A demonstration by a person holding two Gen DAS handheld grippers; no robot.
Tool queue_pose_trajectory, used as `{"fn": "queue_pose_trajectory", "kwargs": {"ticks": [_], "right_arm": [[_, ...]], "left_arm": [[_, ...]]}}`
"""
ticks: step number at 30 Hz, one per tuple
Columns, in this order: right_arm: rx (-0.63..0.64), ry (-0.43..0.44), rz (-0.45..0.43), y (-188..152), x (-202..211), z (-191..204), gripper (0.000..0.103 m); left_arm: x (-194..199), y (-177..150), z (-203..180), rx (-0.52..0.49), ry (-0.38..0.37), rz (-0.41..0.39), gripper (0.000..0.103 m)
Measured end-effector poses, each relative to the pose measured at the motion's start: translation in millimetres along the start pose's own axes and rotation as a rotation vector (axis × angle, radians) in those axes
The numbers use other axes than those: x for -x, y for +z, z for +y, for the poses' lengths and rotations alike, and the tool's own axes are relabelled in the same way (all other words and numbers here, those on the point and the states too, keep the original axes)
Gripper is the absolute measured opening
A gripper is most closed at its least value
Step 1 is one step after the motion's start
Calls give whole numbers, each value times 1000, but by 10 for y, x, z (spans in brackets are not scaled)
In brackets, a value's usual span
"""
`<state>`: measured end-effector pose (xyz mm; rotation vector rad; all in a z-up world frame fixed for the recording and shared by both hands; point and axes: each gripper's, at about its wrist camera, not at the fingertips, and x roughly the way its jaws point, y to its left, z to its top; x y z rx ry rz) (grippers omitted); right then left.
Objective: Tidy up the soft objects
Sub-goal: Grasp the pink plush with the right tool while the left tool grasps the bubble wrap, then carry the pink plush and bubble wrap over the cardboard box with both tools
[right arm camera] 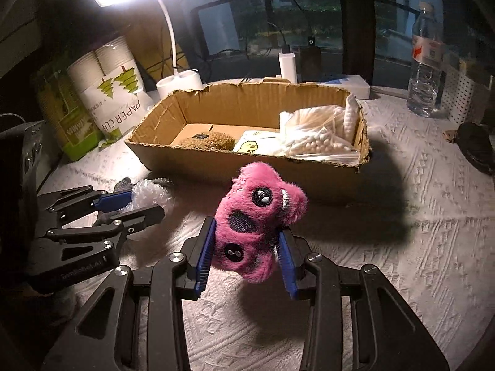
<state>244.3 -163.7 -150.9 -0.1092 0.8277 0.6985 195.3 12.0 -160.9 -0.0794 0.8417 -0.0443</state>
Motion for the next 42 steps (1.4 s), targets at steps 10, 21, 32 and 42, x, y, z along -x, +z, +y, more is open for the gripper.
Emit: {"fn": "queue_pose_trajectory", "kwargs": {"ticks": [10,21,32,42], "right_arm": [[16,-7,-34,61,165,84,40],[47,-15,-66,211,302,209,40],[83,-12,-104,428,308,272,40],[99,-2,-148,675,326,251,40]], "left_arm": [[337,55,-21,21,-57,-61,34],[649,231,93,45,-49,-152,34],[757,440,283,89,-25,-210,34],[817,676,342,84,3,-252,34]]}}
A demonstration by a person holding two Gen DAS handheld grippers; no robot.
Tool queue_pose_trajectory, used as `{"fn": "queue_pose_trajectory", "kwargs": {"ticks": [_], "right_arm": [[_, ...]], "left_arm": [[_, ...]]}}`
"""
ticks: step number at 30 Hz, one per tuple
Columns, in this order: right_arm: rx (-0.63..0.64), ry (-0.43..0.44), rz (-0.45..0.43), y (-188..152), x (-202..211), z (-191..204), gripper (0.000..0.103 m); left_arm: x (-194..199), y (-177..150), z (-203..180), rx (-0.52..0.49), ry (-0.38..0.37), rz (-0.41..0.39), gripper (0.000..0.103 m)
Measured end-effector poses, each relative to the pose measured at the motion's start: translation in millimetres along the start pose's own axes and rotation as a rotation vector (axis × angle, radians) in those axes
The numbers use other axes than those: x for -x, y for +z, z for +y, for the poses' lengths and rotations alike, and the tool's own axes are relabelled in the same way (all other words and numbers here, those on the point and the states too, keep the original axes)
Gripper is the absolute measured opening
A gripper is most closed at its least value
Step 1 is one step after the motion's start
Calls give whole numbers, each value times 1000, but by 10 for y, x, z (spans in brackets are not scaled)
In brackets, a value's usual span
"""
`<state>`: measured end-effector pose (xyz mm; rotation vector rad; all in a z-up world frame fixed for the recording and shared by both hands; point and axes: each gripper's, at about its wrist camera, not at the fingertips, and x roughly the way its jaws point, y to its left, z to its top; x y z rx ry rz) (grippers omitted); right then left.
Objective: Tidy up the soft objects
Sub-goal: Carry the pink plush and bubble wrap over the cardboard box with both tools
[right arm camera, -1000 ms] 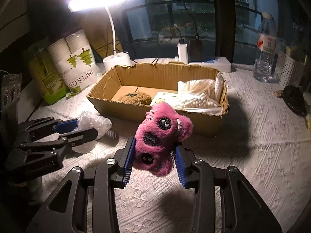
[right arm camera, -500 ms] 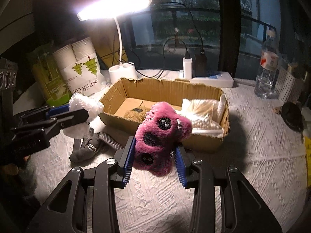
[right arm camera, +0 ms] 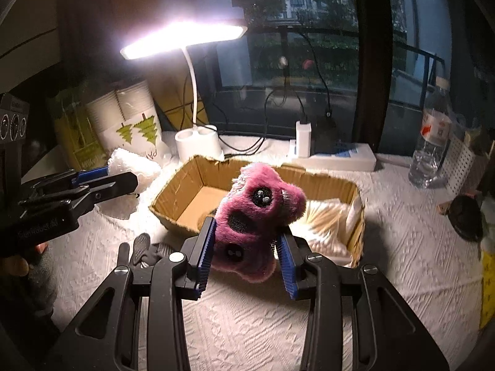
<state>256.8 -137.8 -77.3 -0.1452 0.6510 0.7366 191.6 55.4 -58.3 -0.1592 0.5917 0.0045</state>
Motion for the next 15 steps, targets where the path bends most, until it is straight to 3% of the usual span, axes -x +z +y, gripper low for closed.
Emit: {"fn": "queue_pose_trajectory", "kwargs": {"ticks": [7,15], "right_arm": [[19,-14,-38,198,35,-64,40],[29,-10,-52,332,-40,-84,40]], "left_arm": [[-43,236,59,-1,8,-50,34],[-220,280,144,11,17,-45,34]]}}
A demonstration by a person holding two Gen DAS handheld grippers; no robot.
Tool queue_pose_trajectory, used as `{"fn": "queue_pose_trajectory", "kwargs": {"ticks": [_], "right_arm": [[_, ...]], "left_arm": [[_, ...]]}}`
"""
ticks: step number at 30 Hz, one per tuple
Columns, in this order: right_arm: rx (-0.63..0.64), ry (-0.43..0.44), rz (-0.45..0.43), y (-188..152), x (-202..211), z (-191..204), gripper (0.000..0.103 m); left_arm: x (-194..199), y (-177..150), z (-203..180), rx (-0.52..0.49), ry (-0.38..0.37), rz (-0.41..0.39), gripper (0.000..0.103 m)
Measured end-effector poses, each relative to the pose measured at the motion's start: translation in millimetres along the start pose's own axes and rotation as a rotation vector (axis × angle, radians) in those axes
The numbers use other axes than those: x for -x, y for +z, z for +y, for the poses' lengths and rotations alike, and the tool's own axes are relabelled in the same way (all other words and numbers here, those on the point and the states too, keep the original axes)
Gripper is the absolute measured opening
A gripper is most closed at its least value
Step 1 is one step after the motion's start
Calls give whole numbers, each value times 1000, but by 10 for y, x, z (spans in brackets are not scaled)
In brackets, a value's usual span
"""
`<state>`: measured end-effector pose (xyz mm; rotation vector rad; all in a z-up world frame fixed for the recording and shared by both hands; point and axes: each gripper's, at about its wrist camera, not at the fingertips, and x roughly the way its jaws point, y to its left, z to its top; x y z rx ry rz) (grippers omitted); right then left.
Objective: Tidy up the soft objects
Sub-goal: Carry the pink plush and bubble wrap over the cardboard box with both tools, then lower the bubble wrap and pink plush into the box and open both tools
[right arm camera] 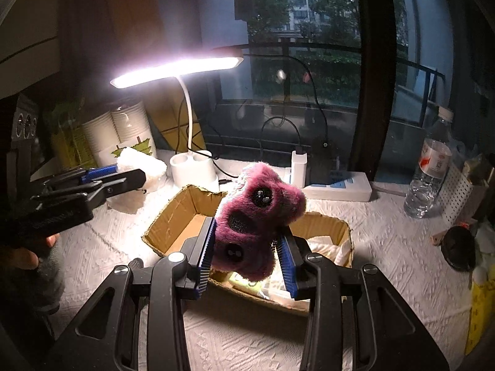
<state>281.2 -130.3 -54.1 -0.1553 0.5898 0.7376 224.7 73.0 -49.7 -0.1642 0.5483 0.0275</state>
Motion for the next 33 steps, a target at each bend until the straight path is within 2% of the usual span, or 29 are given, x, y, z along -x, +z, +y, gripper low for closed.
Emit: {"fn": "queue_pose_trajectory", "kwargs": {"ticks": [11,17,19,20,33], "right_arm": [[-32,10,48,-60,-277,-108,40],[-46,17,79,-98,-443,-144,40],[-50,20,83,-103,-476,-148,40],[-52,22,85,-105,-491,-146,40],[-25,52,119,-41,-756,136,40]], "left_arm": [[-508,-235,103,37,10,102,34],[-690,-297,168,51,56,145,36],[-708,-302,179,51,70,153,43],[-710,-303,187,58,61,155,53],[-471,-337,440,61,90,123,53]]}}
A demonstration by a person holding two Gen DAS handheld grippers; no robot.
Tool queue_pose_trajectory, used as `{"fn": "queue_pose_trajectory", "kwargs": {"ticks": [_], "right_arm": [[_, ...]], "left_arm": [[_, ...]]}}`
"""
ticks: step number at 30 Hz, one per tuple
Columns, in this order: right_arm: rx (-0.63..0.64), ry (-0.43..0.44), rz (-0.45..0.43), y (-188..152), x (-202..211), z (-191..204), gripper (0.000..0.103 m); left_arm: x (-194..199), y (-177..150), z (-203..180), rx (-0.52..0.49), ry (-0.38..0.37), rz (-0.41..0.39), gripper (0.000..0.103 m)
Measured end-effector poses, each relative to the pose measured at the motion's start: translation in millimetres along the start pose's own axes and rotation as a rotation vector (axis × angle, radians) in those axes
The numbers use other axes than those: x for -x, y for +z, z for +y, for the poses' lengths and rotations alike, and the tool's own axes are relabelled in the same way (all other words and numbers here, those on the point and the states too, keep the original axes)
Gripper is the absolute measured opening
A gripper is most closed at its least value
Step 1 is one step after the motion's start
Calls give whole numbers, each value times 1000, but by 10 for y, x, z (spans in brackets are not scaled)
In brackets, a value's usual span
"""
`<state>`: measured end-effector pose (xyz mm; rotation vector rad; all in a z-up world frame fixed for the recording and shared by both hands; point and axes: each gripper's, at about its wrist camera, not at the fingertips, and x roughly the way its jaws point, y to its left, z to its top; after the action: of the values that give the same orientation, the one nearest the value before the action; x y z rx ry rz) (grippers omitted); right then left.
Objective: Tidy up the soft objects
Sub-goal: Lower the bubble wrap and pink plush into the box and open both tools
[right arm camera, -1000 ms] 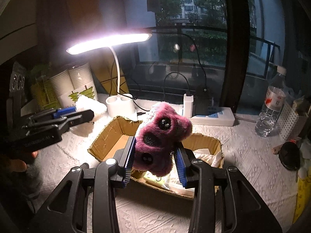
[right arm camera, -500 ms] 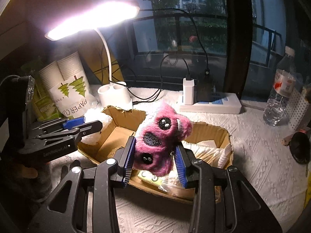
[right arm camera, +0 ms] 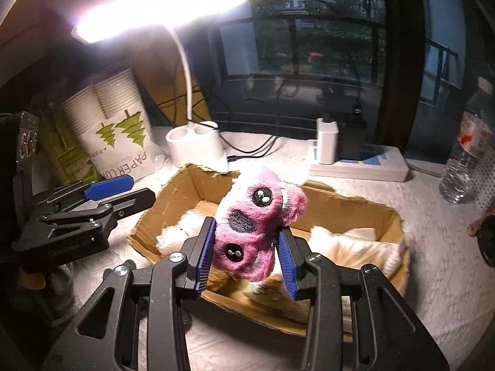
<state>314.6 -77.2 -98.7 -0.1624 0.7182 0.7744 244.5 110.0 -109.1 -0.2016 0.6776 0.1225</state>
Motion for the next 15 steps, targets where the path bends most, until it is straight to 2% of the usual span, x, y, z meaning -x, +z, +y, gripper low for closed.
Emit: {"fn": "queue_pose_trajectory", "kwargs": {"ticks": [15], "right_arm": [[16,40,57,106,-425,258,41]], "left_arm": [[4,-76,396,55,24,7,54]]}}
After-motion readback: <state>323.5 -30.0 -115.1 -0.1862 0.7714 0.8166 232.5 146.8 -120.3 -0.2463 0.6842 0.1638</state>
